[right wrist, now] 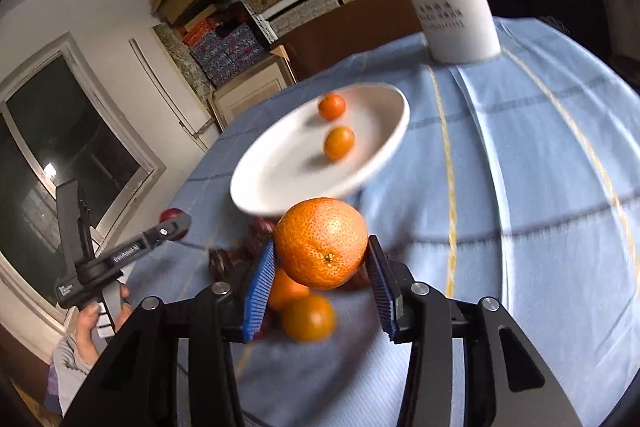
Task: Organize fruits
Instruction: 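Lower the tomato and orange onto the white plate and open both tools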
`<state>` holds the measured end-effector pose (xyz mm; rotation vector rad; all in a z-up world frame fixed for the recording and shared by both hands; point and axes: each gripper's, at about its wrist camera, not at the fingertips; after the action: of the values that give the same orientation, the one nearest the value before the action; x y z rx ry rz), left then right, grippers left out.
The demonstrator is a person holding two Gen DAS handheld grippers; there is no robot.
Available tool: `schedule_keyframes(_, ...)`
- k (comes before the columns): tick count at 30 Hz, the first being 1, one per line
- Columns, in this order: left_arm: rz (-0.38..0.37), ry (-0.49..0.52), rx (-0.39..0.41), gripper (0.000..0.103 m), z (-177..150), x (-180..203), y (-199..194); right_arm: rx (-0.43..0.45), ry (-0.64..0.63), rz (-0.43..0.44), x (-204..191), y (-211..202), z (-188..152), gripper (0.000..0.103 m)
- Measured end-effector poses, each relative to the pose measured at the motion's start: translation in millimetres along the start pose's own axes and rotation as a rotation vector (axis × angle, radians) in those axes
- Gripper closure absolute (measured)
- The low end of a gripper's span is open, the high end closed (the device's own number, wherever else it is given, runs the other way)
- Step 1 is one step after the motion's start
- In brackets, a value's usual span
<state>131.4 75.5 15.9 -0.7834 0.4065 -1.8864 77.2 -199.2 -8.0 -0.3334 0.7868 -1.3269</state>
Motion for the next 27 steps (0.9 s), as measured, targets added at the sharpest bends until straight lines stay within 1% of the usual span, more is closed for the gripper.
schedule_keyframes(3, -0.001, 0.033, -0.004, 0.065, 21, 15, 18, 0.021, -0.045, -0.014, -18, 12, 26, 0.057)
schedule_keyframes(5, -0.003, 0.046, -0.014, 0.065, 31, 21, 36, 0.012, -0.068, -0.031, -29, 28, 39, 0.057)
schedule_keyframes(8, -0.011, 0.049, -0.029, 0.065, 36, 23, 56, -0.009, -0.085, -0.036, -39, 55, 47, 0.057)
schedule_keyframes(10, -0.018, 0.048, -0.056, 0.065, 36, 21, 72, -0.021, -0.094, -0.043, -44, 73, 48, 0.057)
schedule_keyframes(13, -0.007, 0.058, -0.09, 0.064, 34, 17, 84, -0.045, -0.112, -0.038, -46, 86, 44, 0.056)
schedule_keyframes(15, -0.006, 0.055, -0.089, 0.061, 34, 16, 83, -0.059, -0.086, -0.044, -43, 88, 43, 0.054)
schedule_keyframes(16, -0.004, 0.056, -0.083, 0.054, 34, 16, 82, -0.053, -0.078, -0.039, -41, 86, 44, 0.053)
schedule_keyframes(17, 0.004, 0.062, -0.067, 0.049, 33, 18, 78, -0.039, -0.072, -0.033, -40, 82, 44, 0.053)
schedule_keyframes(19, 0.026, 0.088, -0.047, 0.048, 32, 21, 72, -0.006, -0.068, -0.031, -39, 73, 44, 0.05)
schedule_keyframes(21, 0.044, 0.098, -0.039, 0.048, 30, 20, 68, 0.019, -0.064, -0.033, -37, 67, 44, 0.049)
schedule_keyframes(27, 0.059, 0.041, -0.028, 0.048, 22, 3, 54, 0.044, -0.014, -0.057, -19, 58, 39, 0.044)
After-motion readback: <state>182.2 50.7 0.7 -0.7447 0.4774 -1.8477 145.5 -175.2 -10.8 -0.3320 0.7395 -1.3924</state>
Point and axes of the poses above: each gripper's, at about its wrist camera, not at the fingertips, and y roughly the way its jaws point, x to its right, z to its top, and after that the axes turned 14 degrees about -z, right-handed
